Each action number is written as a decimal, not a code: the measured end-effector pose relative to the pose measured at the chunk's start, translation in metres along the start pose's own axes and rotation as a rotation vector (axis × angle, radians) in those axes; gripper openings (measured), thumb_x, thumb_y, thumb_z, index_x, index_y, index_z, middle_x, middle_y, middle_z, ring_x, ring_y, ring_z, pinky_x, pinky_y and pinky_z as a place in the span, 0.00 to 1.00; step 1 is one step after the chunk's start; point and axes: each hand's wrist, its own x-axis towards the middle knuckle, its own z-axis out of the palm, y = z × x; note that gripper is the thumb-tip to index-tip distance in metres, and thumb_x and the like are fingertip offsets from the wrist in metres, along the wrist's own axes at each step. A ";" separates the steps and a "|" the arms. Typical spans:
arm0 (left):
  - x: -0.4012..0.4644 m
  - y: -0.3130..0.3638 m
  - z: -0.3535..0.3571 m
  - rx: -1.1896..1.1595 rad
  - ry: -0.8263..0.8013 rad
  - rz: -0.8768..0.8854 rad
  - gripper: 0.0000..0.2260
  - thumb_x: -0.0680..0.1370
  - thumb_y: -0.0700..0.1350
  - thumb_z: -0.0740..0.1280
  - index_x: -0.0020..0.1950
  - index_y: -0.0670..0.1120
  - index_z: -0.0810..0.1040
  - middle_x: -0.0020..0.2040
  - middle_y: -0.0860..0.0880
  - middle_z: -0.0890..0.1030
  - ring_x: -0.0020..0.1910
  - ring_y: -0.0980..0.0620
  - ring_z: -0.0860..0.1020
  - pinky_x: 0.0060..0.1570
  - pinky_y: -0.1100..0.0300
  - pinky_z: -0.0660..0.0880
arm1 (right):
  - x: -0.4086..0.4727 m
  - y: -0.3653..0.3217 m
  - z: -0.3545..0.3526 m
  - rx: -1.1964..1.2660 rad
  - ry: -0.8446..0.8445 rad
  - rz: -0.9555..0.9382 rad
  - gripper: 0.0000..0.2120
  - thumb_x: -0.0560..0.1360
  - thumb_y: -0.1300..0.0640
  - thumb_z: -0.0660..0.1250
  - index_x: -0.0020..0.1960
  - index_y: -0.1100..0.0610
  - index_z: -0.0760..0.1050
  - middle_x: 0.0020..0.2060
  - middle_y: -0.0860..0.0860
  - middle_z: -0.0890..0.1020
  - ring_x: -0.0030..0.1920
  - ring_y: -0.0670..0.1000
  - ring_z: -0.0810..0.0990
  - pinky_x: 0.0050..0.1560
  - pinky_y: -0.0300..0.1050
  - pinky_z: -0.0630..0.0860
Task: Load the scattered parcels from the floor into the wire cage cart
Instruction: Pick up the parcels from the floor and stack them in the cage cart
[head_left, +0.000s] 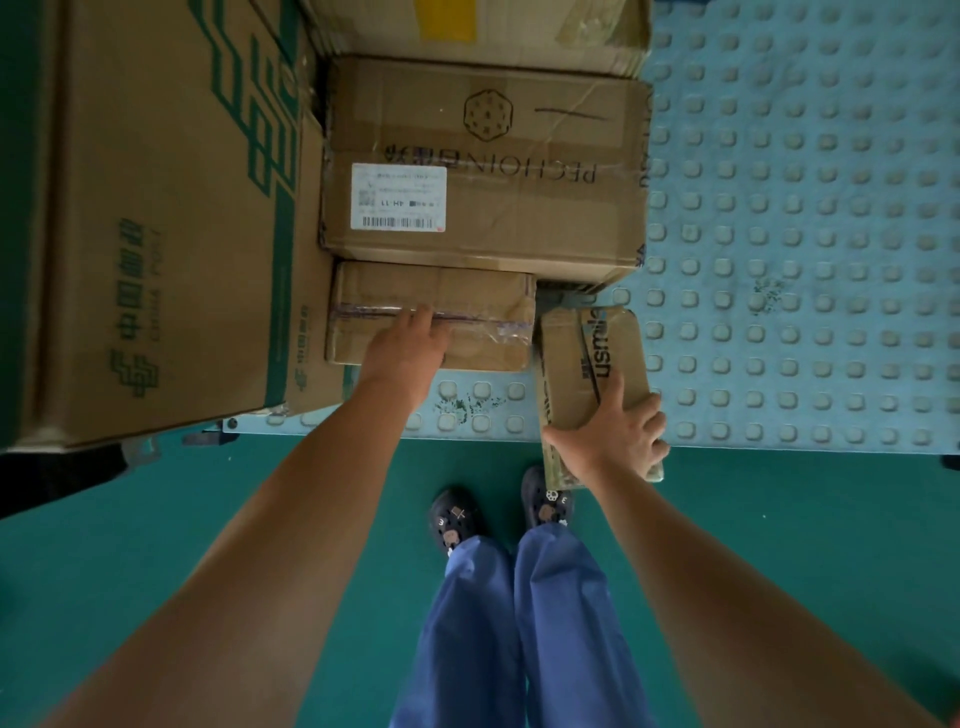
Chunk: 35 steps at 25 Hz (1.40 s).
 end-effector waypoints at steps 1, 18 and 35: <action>-0.003 0.001 0.002 0.033 0.011 0.012 0.36 0.72 0.31 0.68 0.76 0.45 0.58 0.76 0.41 0.58 0.75 0.42 0.59 0.67 0.49 0.70 | 0.001 -0.002 -0.005 0.013 0.011 0.010 0.53 0.63 0.36 0.73 0.77 0.46 0.45 0.74 0.64 0.48 0.73 0.64 0.53 0.72 0.62 0.56; -0.070 0.005 -0.085 -0.682 0.143 -0.367 0.13 0.83 0.45 0.54 0.64 0.42 0.70 0.46 0.44 0.78 0.41 0.47 0.76 0.39 0.53 0.76 | -0.089 -0.031 -0.094 -0.100 0.071 -0.546 0.48 0.65 0.49 0.73 0.76 0.42 0.47 0.76 0.57 0.43 0.76 0.60 0.40 0.73 0.67 0.37; -0.036 -0.033 -0.015 -1.625 0.166 -0.909 0.20 0.82 0.38 0.56 0.74 0.45 0.61 0.68 0.41 0.72 0.63 0.39 0.74 0.63 0.45 0.73 | -0.043 -0.105 -0.051 0.203 -0.076 -0.540 0.41 0.76 0.58 0.68 0.77 0.38 0.46 0.77 0.58 0.45 0.63 0.59 0.76 0.49 0.43 0.80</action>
